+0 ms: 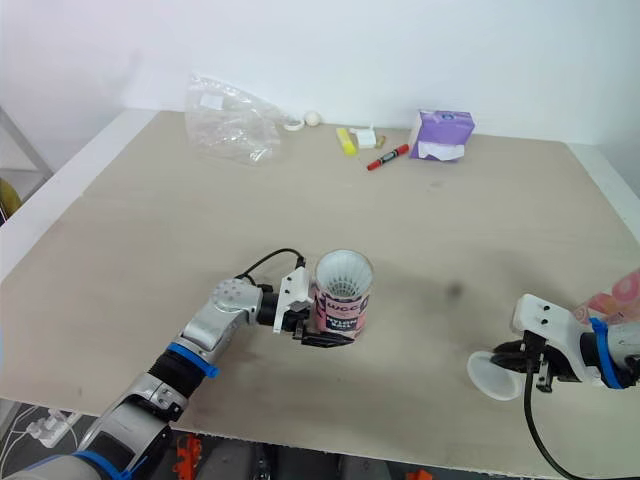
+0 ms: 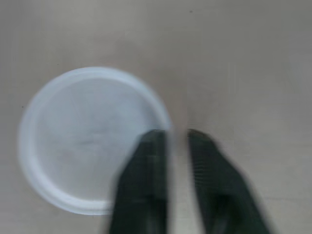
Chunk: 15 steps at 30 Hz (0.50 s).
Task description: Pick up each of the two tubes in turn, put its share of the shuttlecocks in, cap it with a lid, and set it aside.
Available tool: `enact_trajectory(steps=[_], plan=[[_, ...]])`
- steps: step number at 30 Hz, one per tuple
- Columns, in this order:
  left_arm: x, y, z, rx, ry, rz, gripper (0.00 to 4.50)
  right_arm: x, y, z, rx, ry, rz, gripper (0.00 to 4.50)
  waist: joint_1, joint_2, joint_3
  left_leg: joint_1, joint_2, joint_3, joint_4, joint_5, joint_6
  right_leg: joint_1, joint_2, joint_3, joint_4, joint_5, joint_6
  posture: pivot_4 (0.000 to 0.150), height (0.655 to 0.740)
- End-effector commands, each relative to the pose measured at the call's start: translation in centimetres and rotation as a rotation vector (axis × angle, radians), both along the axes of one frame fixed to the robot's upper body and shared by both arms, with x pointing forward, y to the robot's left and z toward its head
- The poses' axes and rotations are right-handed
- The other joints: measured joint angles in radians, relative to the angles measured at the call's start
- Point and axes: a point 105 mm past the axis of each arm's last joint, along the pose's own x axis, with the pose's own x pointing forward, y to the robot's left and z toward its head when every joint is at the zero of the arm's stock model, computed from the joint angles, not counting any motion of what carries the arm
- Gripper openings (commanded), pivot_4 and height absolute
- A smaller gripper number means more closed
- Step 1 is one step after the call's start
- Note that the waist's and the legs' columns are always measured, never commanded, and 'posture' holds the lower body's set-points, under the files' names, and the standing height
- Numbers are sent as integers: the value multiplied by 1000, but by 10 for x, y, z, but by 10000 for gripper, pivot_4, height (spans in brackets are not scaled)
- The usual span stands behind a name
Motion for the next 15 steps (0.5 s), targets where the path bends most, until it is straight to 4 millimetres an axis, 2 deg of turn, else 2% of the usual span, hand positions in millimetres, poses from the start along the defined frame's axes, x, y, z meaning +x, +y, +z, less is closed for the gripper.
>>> enact_trajectory(steps=[1, 5, 8, 11, 15], plan=[[-1, -2, -1, 5, -8, -3, 33595, 0, 4, 3, -1, -20, 30, 506, 0, 0, 0, 1, 0, 0, 0, 0, 0, 1, 0, 0, 0, 0, 0, 1500, 7400], [1, -2, -1, 9, -8, 1, 33595, 5, 12, 16, 11, -85, 80, 506, 0, 0, 0, 2, 1, 0, 0, 0, 0, 3, 0, 0, 0, -1, 1, 1500, 7400], [2, -1, -1, 11, -8, 3, 33595, 10, 29, 42, 48, -147, 146, 506, 0, 1, 0, 3, 1, 0, 0, 0, 0, 3, 1, 0, 0, -1, 2, 1500, 7400], [4, -1, -2, 15, -7, 7, 33595, 19, 49, 81, 25, -260, 255, 506, 0, 4, 0, 4, 1, 0, 1, 1, 0, 3, 1, 0, 0, 0, 2, 1500, 7400], [5, 0, -4, 23, -2, 10, 33595, 25, 91, 137, 41, -420, 421, 506, -1, 4, 0, 4, 1, -1, 2, 1, 0, 4, 1, 1, 0, 1, 3, 1500, 7400]])
